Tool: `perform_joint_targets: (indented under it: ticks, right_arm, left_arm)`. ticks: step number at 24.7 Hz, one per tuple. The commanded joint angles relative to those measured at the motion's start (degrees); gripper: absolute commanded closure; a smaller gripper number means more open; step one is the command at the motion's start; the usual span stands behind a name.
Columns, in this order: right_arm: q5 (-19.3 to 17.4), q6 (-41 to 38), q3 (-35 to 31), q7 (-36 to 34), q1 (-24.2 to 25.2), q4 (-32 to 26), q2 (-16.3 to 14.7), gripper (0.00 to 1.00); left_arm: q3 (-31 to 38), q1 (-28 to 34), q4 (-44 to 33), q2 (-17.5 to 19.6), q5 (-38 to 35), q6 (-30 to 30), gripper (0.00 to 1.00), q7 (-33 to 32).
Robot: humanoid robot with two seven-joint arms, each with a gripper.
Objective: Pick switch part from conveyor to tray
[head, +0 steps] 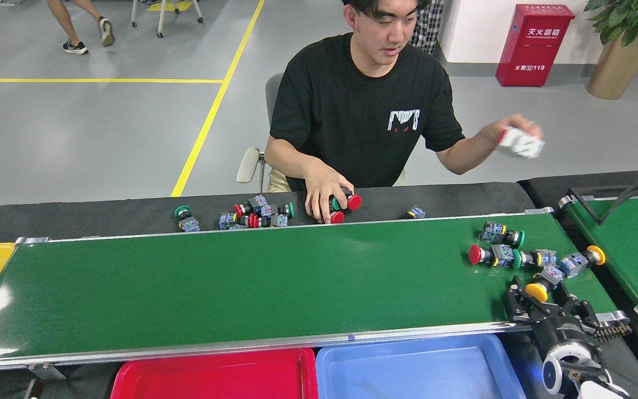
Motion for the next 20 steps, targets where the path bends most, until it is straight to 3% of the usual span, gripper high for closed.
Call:
perform_joint_targets:
  ticks: [1, 4, 9, 10, 11, 14, 17, 20]
  right_arm:
    - [-0.06, -4.36, 0.18, -1.78, -0.51, -1.19, -0.23, 0.96]
    - [-0.15, -10.87, 0.45, -3.80, 0.63, -4.36, -0.41, 0.98]
    - [-0.06, -35.65, 2.12, -3.88, 4.33, -14.55, 0.74, 0.98]
    - [-0.06, -40.13, 4.75, -3.97, 4.33, -16.14, 1.79, 0.93]
    - [-0.06, -42.51, 7.74, -3.97, 4.33, -17.28, 2.76, 0.74]
    - [0.20, -42.51, 17.76, -3.88, 3.62, -16.93, 7.68, 0.02]
    - [0.38, -42.51, 25.06, -3.80, 1.86, -14.73, 8.65, 0.00]
    - [0.47, -42.51, 26.37, -3.80, 1.34, -13.76, 10.32, 0.00]
  left_arm:
    - [0.44, -0.23, -0.69, 0.29, 0.26, -0.02, 0.00, 0.34]
    - [0.44, -0.23, -0.52, 0.29, 0.26, -0.02, 0.00, 0.43]
    - [0.26, -0.23, -0.60, 0.29, 0.26, -0.02, 0.00, 0.43]
    - [0.26, -0.23, -0.69, 0.29, 0.17, -0.02, 0.00, 0.43]
    - [0.17, -0.23, -0.78, 0.29, 0.26, -0.02, 0.00, 0.43]
    - [0.09, -0.23, -0.78, 0.38, 0.17, -0.02, 0.00, 0.43]
    - [0.00, -0.40, -0.78, 0.38, 0.17, -0.02, 0.00, 0.34]
    - [0.00, -1.02, -0.69, 0.38, 0.17, -0.02, 0.00, 0.34]
